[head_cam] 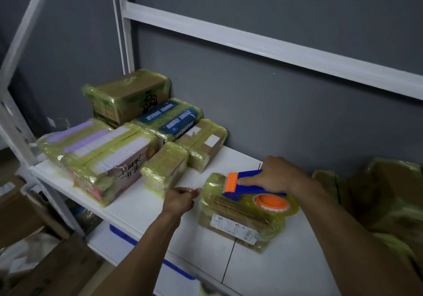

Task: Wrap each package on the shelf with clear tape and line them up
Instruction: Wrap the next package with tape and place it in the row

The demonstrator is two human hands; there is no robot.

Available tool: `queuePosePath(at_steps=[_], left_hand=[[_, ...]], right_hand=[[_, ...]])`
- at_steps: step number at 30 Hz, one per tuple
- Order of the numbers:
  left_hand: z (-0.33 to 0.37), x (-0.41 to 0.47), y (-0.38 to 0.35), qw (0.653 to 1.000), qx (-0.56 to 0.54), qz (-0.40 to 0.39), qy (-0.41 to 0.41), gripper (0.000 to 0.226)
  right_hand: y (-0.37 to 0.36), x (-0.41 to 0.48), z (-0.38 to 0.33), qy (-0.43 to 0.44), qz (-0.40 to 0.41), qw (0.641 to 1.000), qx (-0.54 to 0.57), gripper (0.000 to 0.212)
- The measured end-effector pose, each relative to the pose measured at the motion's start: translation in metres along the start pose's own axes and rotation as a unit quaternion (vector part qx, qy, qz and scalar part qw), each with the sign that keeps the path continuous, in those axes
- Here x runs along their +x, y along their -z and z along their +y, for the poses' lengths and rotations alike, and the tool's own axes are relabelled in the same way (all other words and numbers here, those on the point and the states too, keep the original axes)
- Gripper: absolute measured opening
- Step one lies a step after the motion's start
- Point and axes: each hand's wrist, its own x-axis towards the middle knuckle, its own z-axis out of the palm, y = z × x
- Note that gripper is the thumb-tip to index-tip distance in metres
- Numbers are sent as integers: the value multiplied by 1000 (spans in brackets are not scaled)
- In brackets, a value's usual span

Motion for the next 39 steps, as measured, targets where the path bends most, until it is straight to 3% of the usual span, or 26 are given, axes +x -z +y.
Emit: queuePosePath(at_steps=[9, 13, 16, 18, 20, 24, 28, 31, 35, 39], left_hand=[[1, -3, 6, 990, 75, -68, 100, 39], [1, -6, 7, 996, 79, -37, -7, 11], [9, -19, 1, 995, 44, -69, -60, 10], [19, -32, -5, 991, 26, -125, -37, 30], [24, -39, -10, 981, 85, -157, -75, 35], [23, -44, -18, 958, 200, -124, -166, 24], [27, -45, -22, 941, 260, -97, -193, 30], [28, -44, -21, 946, 248, -90, -189, 28], [36, -36, -4, 948, 239, -80, -196, 29], [39, -28, 15, 957, 198, -103, -185, 18]], right_hand=[[-6, -4, 8, 13, 11, 999, 48, 84], [-8, -5, 7, 17, 19, 999, 42, 80], [-8, -7, 7, 20, 23, 999, 40, 77], [-7, -8, 8, 21, 24, 999, 38, 76], [-7, -10, 8, 20, 32, 999, 30, 75], [-10, -15, 5, 35, 91, 995, 26, 62], [-11, -15, 3, 68, 203, 974, 71, 49], [-13, -13, 3, 122, 233, 959, 108, 51], [-15, -16, 1, 143, 210, 956, 150, 62], [-13, -21, -2, 182, 100, 958, 199, 62]])
